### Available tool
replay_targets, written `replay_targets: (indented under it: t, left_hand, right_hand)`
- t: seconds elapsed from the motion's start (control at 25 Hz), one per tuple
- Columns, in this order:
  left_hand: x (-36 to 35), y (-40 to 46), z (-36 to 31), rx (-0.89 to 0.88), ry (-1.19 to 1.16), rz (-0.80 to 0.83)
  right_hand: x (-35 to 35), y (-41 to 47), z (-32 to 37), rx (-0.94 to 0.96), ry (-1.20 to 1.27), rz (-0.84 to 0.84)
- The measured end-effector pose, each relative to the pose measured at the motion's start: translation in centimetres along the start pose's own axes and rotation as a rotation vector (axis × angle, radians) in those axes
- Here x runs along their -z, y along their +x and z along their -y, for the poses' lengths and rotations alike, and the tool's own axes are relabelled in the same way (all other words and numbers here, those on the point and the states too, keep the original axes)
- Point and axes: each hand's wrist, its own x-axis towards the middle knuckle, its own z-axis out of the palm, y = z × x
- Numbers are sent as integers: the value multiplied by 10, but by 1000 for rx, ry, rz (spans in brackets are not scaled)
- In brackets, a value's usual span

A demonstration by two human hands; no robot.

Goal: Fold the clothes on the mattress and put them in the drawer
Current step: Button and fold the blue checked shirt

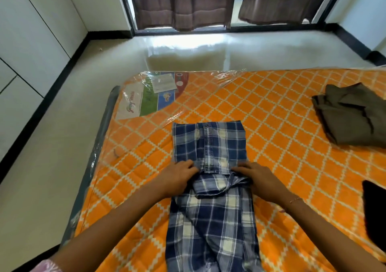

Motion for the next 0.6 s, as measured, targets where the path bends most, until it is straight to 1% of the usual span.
replay_targets:
  t: [0.04,0.08,0.12,0.16,0.2,0.24,0.28,0.32,0.36,0.4,0.52,0.56,0.6]
  left_hand:
    - [3,-1,-1,69,-40,-43]
    - [5,-2,-3,94,-58,-186]
    - [7,-2,-5,124,-26,-304]
    - [8,0,-9,145,40,-330]
    - [8,5,-14,162,97,-337]
    - [6,9,-20,172,155,-330]
    - [1,12,-26,172,191,-319]
    - [-1,14,-29,188,209,-314]
    - [-4,15,-30,202,218,-323]
    - [-6,15,-29,209,235,-354]
    - [-5,20,-33,187,202,-509]
    - [-3,23,-38,165,178,-529]
    - [-1,27,-44,135,154,-537]
  right_hand:
    - [7,3,-4,-15,26,85]
    - [16,7,-4,-17,87,125]
    - [25,13,-1,-29,175,93]
    - [31,20,7,-51,254,8]
    - [32,25,20,-61,286,-111]
    - [29,31,35,-52,237,-208]
    - [22,36,49,-29,142,-252]
    - [13,39,59,-9,62,-253]
    - [6,41,63,0,49,-284]
    - [4,42,62,-10,97,-355]
    - [12,37,54,-105,491,-726]
    - [18,35,53,-115,558,-823]
    - [24,32,52,-107,578,-876]
